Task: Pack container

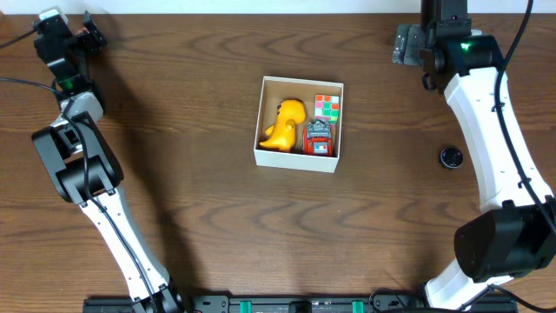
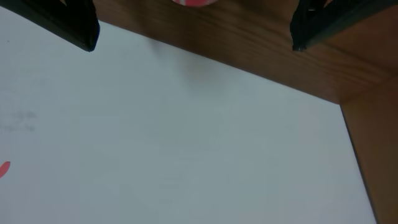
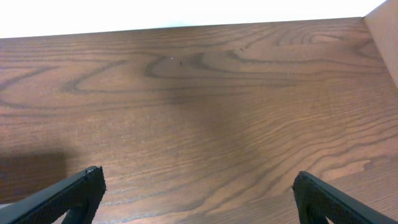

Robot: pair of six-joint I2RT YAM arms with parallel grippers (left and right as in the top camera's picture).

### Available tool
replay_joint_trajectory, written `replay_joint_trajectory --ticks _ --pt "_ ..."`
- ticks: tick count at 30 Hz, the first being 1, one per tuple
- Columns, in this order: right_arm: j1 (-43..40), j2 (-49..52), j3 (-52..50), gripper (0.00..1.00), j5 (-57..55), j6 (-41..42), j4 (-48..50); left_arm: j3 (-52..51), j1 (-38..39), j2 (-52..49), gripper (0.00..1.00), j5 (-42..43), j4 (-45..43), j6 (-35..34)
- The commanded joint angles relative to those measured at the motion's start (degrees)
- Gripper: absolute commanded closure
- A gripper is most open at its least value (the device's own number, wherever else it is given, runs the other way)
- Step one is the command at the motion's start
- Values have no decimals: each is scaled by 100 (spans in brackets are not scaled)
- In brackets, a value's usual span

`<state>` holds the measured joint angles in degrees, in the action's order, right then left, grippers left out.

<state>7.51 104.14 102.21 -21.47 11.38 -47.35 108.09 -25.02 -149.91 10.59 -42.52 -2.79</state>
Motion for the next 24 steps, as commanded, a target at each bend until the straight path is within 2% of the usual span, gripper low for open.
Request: replay_joint_trajectory --ticks 1,24 --pt "7 4 11 1 -57 81 -4 144 9 267 2 33 26 -4" --pt "7 4 9 1 -55 81 -7 291 131 26 2 -146 129 111"
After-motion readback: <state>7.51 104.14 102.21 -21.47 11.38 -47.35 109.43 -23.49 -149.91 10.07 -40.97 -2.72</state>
